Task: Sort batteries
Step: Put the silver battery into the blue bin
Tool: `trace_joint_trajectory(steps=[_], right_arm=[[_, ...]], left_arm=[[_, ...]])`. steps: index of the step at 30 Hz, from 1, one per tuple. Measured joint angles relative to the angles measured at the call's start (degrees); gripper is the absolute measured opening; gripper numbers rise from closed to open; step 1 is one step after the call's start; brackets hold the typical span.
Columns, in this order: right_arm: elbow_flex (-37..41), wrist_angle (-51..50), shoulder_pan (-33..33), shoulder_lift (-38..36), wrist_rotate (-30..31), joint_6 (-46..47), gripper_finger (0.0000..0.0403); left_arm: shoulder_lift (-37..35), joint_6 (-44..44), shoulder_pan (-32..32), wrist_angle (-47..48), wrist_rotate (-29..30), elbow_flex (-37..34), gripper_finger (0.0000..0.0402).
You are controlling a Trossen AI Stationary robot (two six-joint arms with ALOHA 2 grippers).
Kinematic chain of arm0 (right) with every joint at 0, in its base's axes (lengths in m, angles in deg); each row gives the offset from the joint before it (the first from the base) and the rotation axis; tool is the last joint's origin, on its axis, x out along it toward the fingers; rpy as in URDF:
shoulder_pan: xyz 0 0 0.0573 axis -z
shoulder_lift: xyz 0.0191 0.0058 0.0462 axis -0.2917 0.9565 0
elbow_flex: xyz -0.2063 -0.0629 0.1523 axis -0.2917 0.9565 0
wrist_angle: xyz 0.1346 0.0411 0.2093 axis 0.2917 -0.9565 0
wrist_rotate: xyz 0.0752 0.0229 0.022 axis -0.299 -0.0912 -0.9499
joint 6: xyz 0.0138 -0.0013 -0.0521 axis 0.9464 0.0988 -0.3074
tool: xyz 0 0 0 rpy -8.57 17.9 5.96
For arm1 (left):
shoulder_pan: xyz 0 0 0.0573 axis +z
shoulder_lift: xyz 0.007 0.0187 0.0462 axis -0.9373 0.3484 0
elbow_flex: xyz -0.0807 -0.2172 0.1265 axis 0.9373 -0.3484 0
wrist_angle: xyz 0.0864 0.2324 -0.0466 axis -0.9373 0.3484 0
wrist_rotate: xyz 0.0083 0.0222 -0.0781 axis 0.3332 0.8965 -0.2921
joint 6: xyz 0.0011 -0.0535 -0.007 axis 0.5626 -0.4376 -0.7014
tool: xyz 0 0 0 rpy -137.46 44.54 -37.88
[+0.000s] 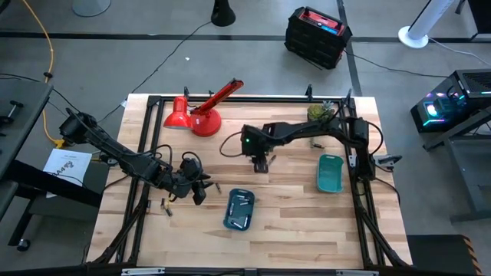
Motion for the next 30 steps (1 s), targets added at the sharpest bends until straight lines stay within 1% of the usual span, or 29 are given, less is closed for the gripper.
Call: trace_joint_trajectory(steps=[5,9,11,13,15,17,18,22,25,27,30], right_arm=[[3.5,5.0,-0.6,0.0,0.8,3.0,0.0129],[7.5,10.0,-0.8,0.0,5.2,6.8,0.0127],[9.5,12.7,-0.5,-0.3,6.0,9.1,0.0119],[10.9,13.6,-0.3,-0.5,5.8,11.4,0.0100],[11.7,14.0,-0.1,-0.5,5.2,13.0,0.0069],[11.7,13.4,-0.2,-0.8,3.3,14.4,0.0027],[11.6,13.0,-0.5,-1.1,2.5,15.0,0.0017],[9.8,8.5,-2.6,-3.5,1.7,16.9,0.0017],[6.8,9.3,-4.5,-7.5,1.0,16.8,0.0007],[4.9,10.1,-5.9,-9.8,-1.5,17.5,0.0008],[3.0,10.3,-9.5,-9.8,-6.5,19.6,0.0006]], left_arm=[[0.0,1.4,0.0,0.1,0.0,0.0,0.0129],[0.0,1.4,0.0,0.1,0.2,0.0,0.0129],[0.0,1.4,0.0,0.1,0.2,0.0,0.0129],[0.0,1.4,0.0,0.0,0.2,0.0,0.0129],[0.0,1.4,0.0,0.0,0.2,0.0,0.0129],[0.0,1.4,0.0,-0.1,0.2,0.0,0.0129],[0.0,1.4,0.0,-0.1,0.2,0.0,0.0129],[0.0,0.6,0.0,-3.4,-1.1,0.0,0.0129],[-0.2,1.9,0.0,-6.3,-4.7,0.0,0.0129],[-0.6,3.3,0.0,-7.1,-7.1,0.0,0.0129],[-1.6,3.8,0.0,-7.1,-8.5,0.0,0.0129]])
